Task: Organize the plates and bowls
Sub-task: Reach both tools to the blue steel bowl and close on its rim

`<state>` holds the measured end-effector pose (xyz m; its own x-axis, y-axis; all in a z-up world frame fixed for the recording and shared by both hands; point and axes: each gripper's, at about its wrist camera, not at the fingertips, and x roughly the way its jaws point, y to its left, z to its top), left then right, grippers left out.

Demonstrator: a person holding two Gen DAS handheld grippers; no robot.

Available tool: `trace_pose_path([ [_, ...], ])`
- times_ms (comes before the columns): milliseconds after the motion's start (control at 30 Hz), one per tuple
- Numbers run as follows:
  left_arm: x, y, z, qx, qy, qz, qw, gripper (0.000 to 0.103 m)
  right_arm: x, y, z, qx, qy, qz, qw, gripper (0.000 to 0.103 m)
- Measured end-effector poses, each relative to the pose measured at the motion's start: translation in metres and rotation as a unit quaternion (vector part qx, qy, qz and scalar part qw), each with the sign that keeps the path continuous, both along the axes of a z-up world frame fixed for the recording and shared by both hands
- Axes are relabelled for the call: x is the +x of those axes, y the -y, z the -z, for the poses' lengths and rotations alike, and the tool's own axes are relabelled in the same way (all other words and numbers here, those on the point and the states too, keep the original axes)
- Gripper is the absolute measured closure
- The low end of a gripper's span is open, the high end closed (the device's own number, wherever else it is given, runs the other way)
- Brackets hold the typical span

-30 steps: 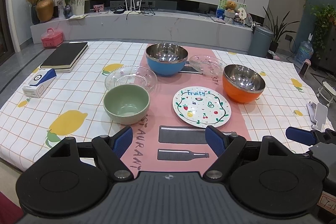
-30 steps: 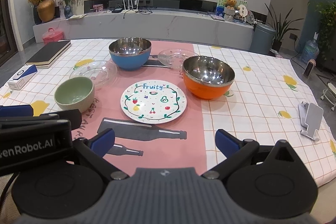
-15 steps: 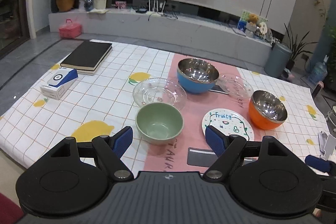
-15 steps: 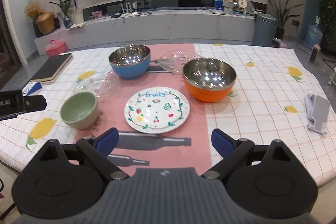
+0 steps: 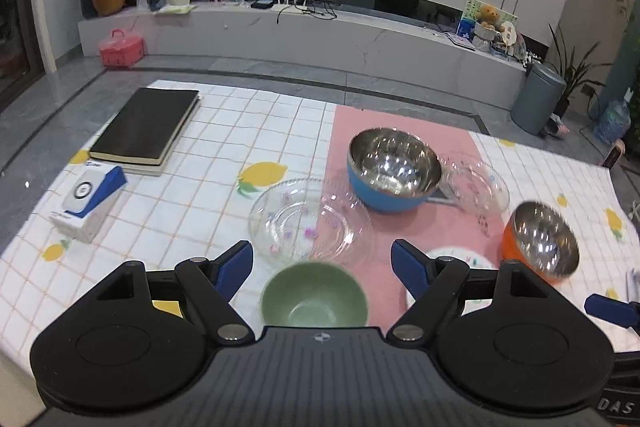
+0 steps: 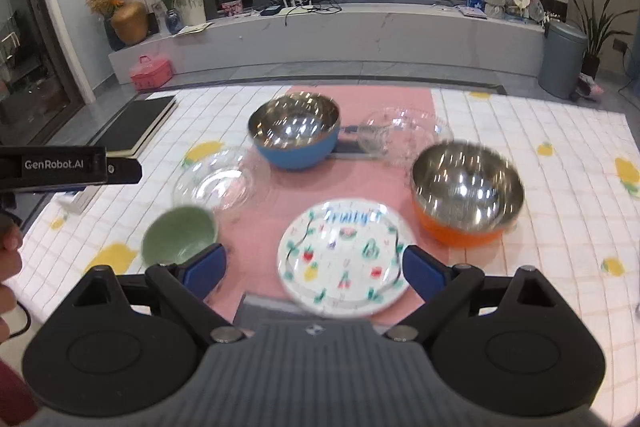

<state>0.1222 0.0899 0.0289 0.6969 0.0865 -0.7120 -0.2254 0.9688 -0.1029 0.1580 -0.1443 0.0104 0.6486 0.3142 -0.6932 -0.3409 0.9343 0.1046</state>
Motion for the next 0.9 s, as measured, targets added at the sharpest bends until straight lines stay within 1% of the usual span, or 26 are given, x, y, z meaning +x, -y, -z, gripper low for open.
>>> trace_pose_path([
  [67,0.011,0.000,0.000,-0.007,0.004,0.002,1.0000,0.011,0.015,-0.004,-0.004,-0.009,0.019,0.008,1.000,0.007],
  [200,0.037,0.003,0.004,0.004,0.000,0.003,1.0000,0.011,0.050,-0.007,-0.006,-0.007,0.035,0.028,0.999,0.006],
  [300,0.061,0.004,0.016,0.016,-0.003,0.005,0.9999,0.011,0.074,-0.014,-0.001,-0.027,0.068,0.058,0.996,0.006],
  [367,0.079,0.002,0.025,0.020,-0.013,-0.004,0.9997,0.011,0.091,-0.018,0.003,-0.023,0.074,0.056,0.995,0.006],
  [433,0.097,-0.002,0.035,0.007,-0.020,-0.015,0.9997,0.011,0.108,-0.019,0.010,0.002,0.065,0.048,0.997,0.006],
  [467,0.104,-0.004,0.039,-0.002,-0.015,-0.014,0.9998,0.011,0.117,-0.020,0.014,0.017,0.059,0.052,0.997,0.006],
  [533,0.117,-0.008,0.049,-0.009,0.007,-0.011,0.9999,0.011,0.134,-0.020,0.024,0.048,0.048,0.065,0.996,0.007],
  [600,0.127,-0.009,0.060,-0.008,0.022,-0.033,0.9992,0.011,0.149,-0.022,0.036,0.075,0.032,0.077,0.994,0.007],
  [633,0.133,-0.011,0.066,-0.009,0.018,-0.040,0.9990,0.011,0.156,-0.024,0.043,0.081,0.022,0.084,0.993,0.008],
  [700,0.146,-0.012,0.076,-0.014,-0.008,-0.045,0.9988,0.011,0.169,-0.030,0.055,0.077,0.004,0.096,0.992,0.011],
  [733,0.150,-0.015,0.081,-0.023,-0.018,-0.049,0.9984,0.011,0.175,-0.033,0.061,0.072,-0.001,0.099,0.993,0.014],
  [833,0.161,-0.019,0.093,-0.056,-0.038,-0.059,0.9960,0.011,0.185,-0.042,0.073,0.054,-0.006,0.103,0.993,0.015],
  [900,0.166,-0.018,0.100,-0.063,-0.047,-0.062,0.9950,0.011,0.190,-0.047,0.082,0.039,-0.016,0.107,0.993,0.015],
])
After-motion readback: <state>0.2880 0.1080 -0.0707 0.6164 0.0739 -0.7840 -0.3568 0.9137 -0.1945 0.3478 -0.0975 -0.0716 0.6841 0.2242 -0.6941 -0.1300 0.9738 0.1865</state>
